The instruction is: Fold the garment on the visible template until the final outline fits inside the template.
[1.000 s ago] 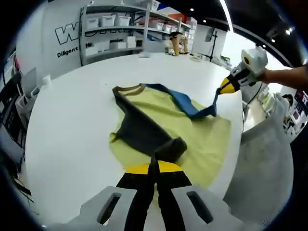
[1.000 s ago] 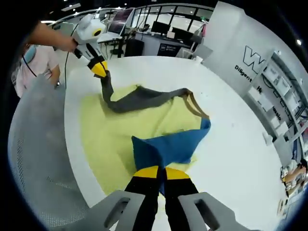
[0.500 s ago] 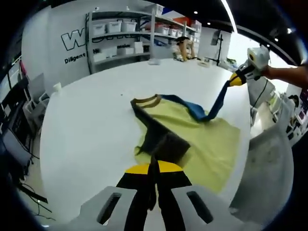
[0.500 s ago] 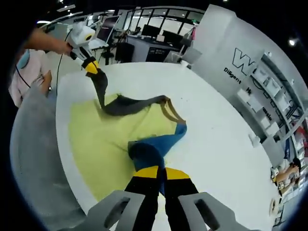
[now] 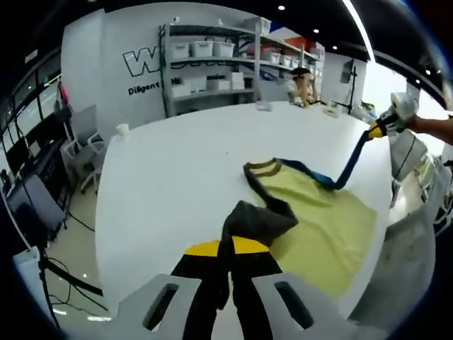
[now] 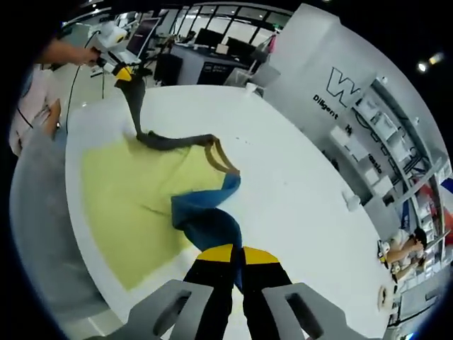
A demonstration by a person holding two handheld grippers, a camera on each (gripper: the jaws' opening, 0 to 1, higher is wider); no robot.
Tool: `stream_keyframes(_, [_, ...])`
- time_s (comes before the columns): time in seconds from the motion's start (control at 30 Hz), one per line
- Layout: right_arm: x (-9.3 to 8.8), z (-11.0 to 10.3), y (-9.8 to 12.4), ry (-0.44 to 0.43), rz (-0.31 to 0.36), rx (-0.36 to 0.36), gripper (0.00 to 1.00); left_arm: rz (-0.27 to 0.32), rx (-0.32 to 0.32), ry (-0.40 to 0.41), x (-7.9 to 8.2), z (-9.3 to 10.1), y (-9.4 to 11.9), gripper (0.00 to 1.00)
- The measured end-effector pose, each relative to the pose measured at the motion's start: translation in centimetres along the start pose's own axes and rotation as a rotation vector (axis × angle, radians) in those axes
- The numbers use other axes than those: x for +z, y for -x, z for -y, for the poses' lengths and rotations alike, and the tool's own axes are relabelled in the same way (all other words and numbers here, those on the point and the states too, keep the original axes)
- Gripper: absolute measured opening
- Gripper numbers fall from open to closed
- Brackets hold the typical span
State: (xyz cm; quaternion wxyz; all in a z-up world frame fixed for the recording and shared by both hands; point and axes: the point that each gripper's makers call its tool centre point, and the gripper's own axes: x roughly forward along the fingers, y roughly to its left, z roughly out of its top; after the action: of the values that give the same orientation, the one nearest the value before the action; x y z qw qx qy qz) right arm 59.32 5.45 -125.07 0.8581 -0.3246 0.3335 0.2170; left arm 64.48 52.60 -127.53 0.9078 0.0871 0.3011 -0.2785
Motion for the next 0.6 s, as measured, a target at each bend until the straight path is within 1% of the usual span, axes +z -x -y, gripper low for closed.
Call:
stream_keyframes(0.17, [-0.1,1.9,0.4,-0.007,-0.019,-0.046,0.0,0.01,0.047,0.017,0.4,-1.8,1.0,0.03])
stream_keyframes(0.2, [-0.1,2.5,0.5,-0.012,-0.028,-0.064,0.0,0.009,0.065,0.018,0.6,-2.3,1.2,0.03])
stream_keyframes(0.23, [-0.2,2.8,0.6,-0.015,-0.031,-0.07,0.0,0.012,0.075,0.018,0.7,-2.7,1.3,0.03])
stream_keyframes(0.27, [-0.4,3.6,0.6,-0.026,-0.042,-0.085,0.0,0.018,0.087,0.023,0.9,-3.2,1.4,0.03])
stream_keyframes(0.33, [-0.5,4.3,0.7,-0.034,-0.05,-0.103,0.0,0.024,0.108,0.042,1.3,-4.0,1.7,0.03])
stream_keyframes(0.47, [-0.8,5.9,0.9,-0.063,-0.061,-0.133,0.0,0.029,0.137,0.062,1.8,-5.0,1.9,0.03])
stream_keyframes(0.5, [-0.9,6.4,0.9,-0.071,-0.063,-0.142,0.0,0.03,0.149,0.07,1.9,-5.5,1.8,0.03])
stream_keyframes(0.6, [-1.2,7.5,0.6,-0.097,-0.074,-0.156,0.0,0.022,0.172,0.086,1.9,-6.4,1.7,0.03])
